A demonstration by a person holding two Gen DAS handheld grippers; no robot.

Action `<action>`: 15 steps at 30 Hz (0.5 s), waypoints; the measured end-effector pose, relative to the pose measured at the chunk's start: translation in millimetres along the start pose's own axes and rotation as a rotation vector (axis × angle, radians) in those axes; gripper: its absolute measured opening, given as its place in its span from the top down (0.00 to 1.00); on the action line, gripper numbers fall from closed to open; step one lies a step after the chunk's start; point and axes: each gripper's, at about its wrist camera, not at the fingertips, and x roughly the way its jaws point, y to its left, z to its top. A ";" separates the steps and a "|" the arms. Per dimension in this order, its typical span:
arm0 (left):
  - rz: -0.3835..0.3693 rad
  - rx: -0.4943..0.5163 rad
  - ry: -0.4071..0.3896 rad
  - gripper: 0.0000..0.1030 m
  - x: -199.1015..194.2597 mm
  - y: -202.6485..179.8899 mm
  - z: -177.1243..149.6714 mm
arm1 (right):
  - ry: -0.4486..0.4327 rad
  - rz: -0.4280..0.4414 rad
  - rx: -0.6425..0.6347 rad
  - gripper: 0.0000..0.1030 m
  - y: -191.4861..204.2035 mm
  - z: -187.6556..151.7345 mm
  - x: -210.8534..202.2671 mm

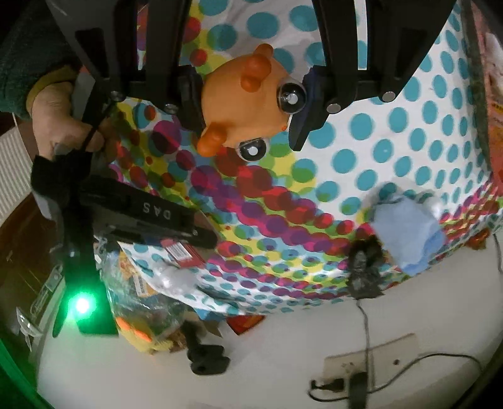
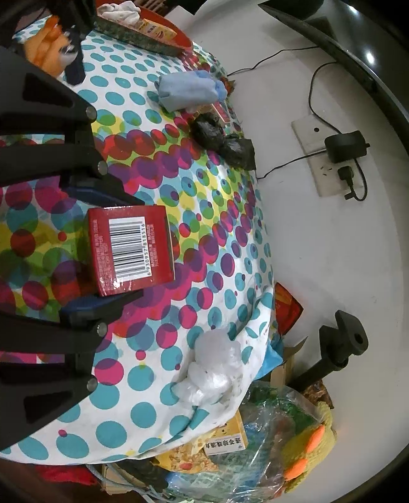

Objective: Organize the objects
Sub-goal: 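Carry the orange toy to the red tray and open the left gripper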

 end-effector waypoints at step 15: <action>0.196 -0.165 -0.029 0.56 -47.7 76.0 -11.5 | 0.009 -0.057 -0.019 0.53 5.5 0.2 3.9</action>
